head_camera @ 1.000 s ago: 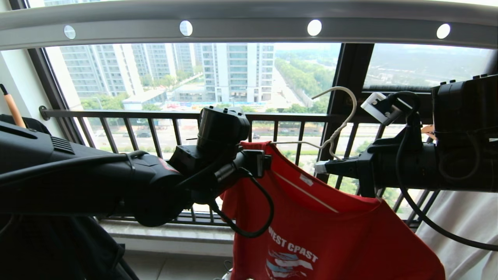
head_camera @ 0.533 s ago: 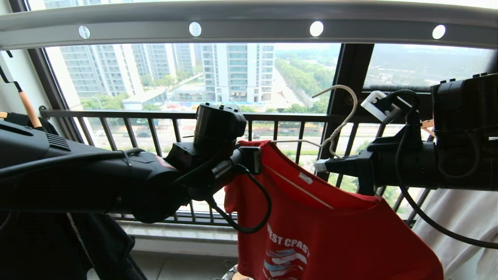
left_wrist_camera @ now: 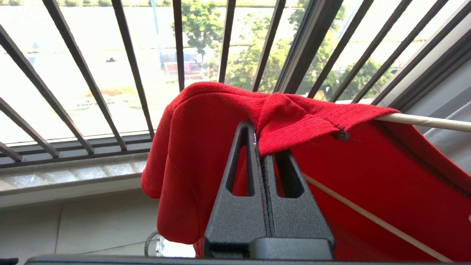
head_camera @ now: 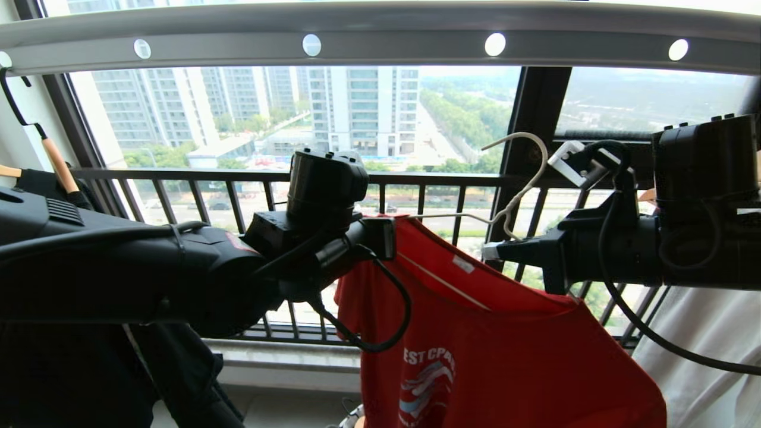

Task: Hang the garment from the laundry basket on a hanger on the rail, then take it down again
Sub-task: Take the clothes off the clothes rack

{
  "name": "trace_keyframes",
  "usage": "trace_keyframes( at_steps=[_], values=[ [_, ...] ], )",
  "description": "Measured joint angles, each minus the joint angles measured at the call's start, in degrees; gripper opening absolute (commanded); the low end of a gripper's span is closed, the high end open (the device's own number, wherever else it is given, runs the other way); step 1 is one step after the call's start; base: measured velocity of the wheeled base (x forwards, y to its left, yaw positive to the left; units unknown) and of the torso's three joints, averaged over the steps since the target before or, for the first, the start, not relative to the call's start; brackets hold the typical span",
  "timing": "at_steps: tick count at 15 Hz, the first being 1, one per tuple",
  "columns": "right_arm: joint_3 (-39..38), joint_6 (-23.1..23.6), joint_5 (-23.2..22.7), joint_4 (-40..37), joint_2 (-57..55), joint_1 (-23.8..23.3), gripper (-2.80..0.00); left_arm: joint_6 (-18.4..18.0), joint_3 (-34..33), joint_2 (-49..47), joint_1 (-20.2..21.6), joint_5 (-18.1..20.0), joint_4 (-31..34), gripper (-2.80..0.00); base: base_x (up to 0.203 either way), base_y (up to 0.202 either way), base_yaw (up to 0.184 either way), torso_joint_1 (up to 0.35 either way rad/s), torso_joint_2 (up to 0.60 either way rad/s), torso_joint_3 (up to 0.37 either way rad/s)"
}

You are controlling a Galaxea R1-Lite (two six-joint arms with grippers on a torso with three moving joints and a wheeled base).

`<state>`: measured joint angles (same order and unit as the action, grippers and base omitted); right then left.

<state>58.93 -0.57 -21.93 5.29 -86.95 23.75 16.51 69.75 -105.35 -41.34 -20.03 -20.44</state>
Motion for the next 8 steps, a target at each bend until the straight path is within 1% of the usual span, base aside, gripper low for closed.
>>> trace_keyframes(
  at_steps=[2, 3, 4, 5, 7, 8],
  values=[
    [0.1, 0.1, 0.3, 0.0, -0.7, -0.1, -2.80, -0.5, 0.6, -0.2, 2.7, 0.2, 0.0, -2.80, 0.000, 0.000, 0.000, 0.000, 0.00, 0.000],
    [0.1, 0.1, 0.4, 0.1, -1.1, -0.2, -2.80, -0.3, 1.1, -0.4, 4.1, 1.1, 0.1, -2.80, 0.000, 0.000, 0.000, 0.000, 0.00, 0.000],
    [0.1, 0.1, 0.5, 0.1, -1.4, -0.4, -2.80, 0.0, 1.4, -0.5, 5.3, 3.1, 0.1, -2.80, 0.000, 0.000, 0.000, 0.000, 0.00, 0.000],
    [0.2, 0.1, 0.5, 0.1, -1.7, -0.5, -2.80, 0.9, 1.5, -0.6, 6.4, 6.1, 0.1, -2.80, 0.000, 0.000, 0.000, 0.000, 0.00, 0.000],
    [0.2, 0.1, 0.6, 0.0, -2.1, -0.7, -2.80, 4.2, 1.5, -0.5, 8.7, 13.3, 0.5, -2.80, 0.000, 0.000, 0.000, 0.000, 0.00, 0.000],
    [0.2, 0.1, 0.6, 0.1, -2.2, -0.8, -2.80, 4.9, 1.3, -0.6, 10.0, 16.6, 0.4, -2.80, 0.000, 0.000, 0.000, 0.000, 0.00, 0.000]
  ],
)
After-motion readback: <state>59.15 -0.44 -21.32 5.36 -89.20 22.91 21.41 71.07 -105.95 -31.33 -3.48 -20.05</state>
